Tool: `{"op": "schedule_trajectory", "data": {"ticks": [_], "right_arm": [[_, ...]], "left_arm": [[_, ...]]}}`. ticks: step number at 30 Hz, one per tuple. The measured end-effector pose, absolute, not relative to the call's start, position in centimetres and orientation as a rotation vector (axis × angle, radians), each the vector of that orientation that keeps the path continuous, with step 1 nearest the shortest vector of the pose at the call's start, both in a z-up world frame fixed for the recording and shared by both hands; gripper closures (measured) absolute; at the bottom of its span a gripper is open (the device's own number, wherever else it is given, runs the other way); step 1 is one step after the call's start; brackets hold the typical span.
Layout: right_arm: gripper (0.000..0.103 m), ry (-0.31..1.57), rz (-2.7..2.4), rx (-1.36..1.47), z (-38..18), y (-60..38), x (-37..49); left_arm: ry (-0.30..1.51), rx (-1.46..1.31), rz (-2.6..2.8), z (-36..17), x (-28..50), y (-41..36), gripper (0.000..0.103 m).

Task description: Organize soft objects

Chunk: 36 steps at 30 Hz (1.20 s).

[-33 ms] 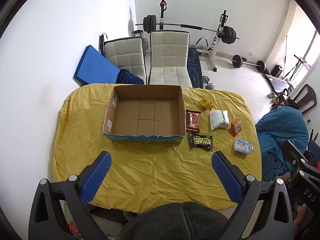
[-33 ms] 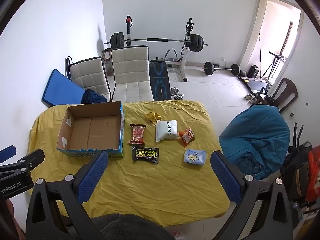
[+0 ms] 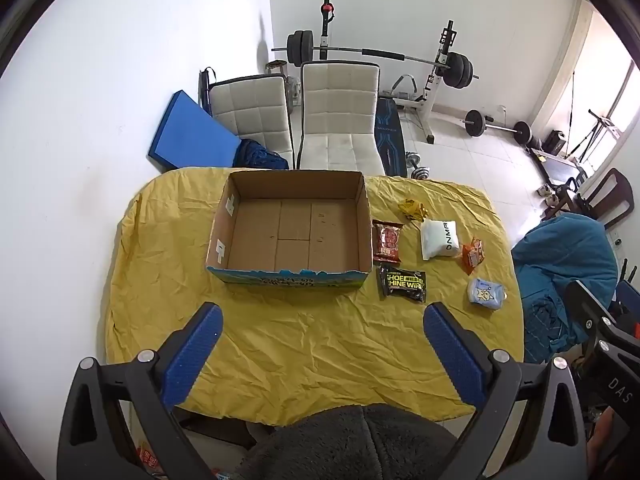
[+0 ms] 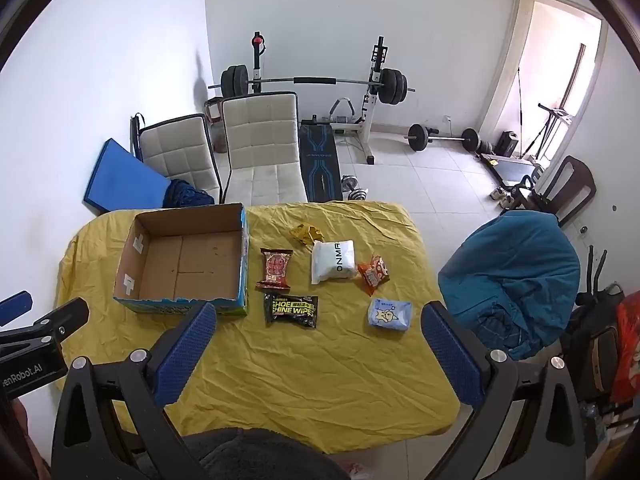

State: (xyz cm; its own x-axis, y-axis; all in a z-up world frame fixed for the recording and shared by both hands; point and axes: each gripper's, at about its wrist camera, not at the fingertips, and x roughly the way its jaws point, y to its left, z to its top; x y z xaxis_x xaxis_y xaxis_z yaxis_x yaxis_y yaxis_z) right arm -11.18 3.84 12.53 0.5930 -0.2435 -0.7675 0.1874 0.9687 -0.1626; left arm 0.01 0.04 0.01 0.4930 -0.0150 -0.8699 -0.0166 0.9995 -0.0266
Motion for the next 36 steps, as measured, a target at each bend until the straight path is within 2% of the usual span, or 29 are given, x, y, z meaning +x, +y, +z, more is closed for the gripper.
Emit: {"op": "schedule_trajectory", "data": {"ticks": [36], "right_arm": [[0.000, 0.881, -0.257, -0.093, 13.2, 4.5, -11.2]], "left_arm": [[1.043, -0.039, 0.001, 0.0, -0.4, 0.6, 0.000]]}}
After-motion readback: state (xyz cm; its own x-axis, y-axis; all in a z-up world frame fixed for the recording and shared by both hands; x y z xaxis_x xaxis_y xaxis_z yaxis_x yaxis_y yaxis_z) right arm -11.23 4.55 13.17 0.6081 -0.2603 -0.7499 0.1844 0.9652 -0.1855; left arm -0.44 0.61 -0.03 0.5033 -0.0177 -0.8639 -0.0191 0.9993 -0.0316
